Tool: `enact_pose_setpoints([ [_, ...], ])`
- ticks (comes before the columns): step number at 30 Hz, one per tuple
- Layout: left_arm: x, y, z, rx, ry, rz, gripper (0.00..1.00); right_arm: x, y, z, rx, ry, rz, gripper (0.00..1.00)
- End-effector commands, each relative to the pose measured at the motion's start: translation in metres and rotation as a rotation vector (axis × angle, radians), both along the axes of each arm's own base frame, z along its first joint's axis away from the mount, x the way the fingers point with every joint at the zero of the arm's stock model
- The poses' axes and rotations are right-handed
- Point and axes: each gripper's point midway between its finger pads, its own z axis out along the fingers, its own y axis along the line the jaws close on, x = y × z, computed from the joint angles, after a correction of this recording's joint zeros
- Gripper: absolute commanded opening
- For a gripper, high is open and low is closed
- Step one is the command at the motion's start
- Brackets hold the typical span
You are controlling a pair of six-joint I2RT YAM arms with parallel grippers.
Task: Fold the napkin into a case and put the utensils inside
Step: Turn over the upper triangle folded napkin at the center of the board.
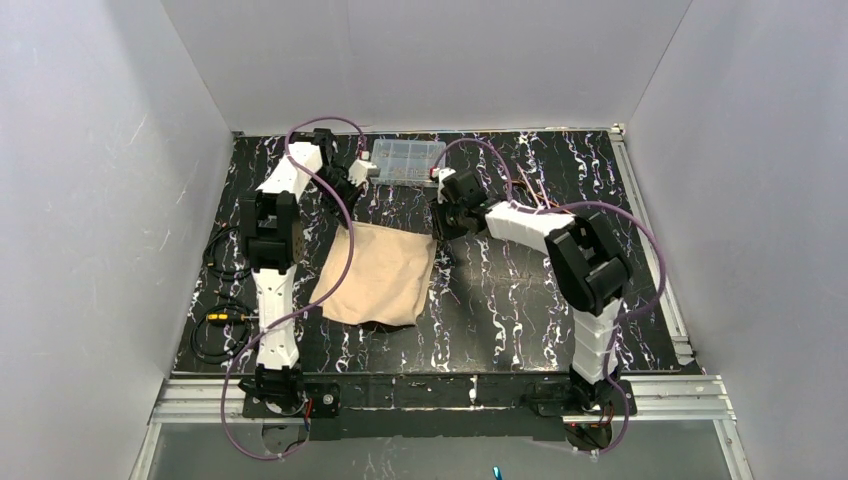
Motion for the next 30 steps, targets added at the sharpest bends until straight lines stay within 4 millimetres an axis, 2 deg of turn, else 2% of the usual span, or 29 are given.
enact_pose_setpoints([
  [1, 0.014, 0.036, 0.001, 0.256, -0.046, 0.0, 0.0, 0.033, 0.034, 0.031, 0.105, -0.071, 0.087, 0.43],
  [4, 0.018, 0.039, -0.01, 0.298, -0.052, -0.007, 0.0, 0.042, 0.028, 0.031, 0.083, -0.097, 0.049, 0.55],
  [7, 0.016, 0.037, -0.016, 0.29, -0.044, 0.0, 0.0, 0.052, 0.01, 0.043, 0.086, -0.15, -0.026, 0.62],
  [9, 0.014, 0.035, -0.019, 0.278, -0.032, 0.01, 0.0, 0.053, 0.003, 0.052, 0.112, -0.167, -0.048, 0.63],
  [11, 0.012, 0.032, -0.018, 0.269, -0.021, 0.026, 0.0, 0.045, 0.007, 0.057, 0.143, -0.155, -0.02, 0.64],
  [13, 0.008, 0.03, -0.017, 0.256, -0.009, 0.034, 0.0, 0.033, 0.013, 0.055, 0.184, -0.108, 0.013, 0.63],
  [16, 0.005, 0.03, -0.01, 0.249, -0.007, 0.049, 0.08, 0.019, 0.025, 0.048, 0.273, -0.046, 0.038, 0.57],
  [20, 0.003, 0.026, 0.022, 0.194, -0.026, 0.071, 0.17, 0.003, 0.035, 0.04, 0.353, 0.02, 0.034, 0.54],
  [22, 0.003, 0.024, 0.044, 0.166, -0.054, 0.066, 0.34, -0.003, 0.038, 0.038, 0.375, 0.042, 0.03, 0.55],
  [24, 0.001, 0.021, 0.065, 0.141, -0.077, 0.052, 0.42, -0.008, 0.038, 0.039, 0.396, 0.051, 0.023, 0.54],
  [25, -0.001, 0.017, 0.075, 0.117, -0.085, 0.048, 0.53, -0.009, 0.037, 0.038, 0.403, 0.05, 0.018, 0.54],
  [28, -0.007, -0.003, 0.098, 0.025, -0.089, 0.048, 0.55, -0.011, 0.033, 0.039, 0.409, 0.047, 0.004, 0.5],
  [30, -0.022, -0.031, 0.103, -0.021, -0.065, -0.013, 0.55, -0.013, 0.031, 0.04, 0.417, 0.057, -0.015, 0.43],
])
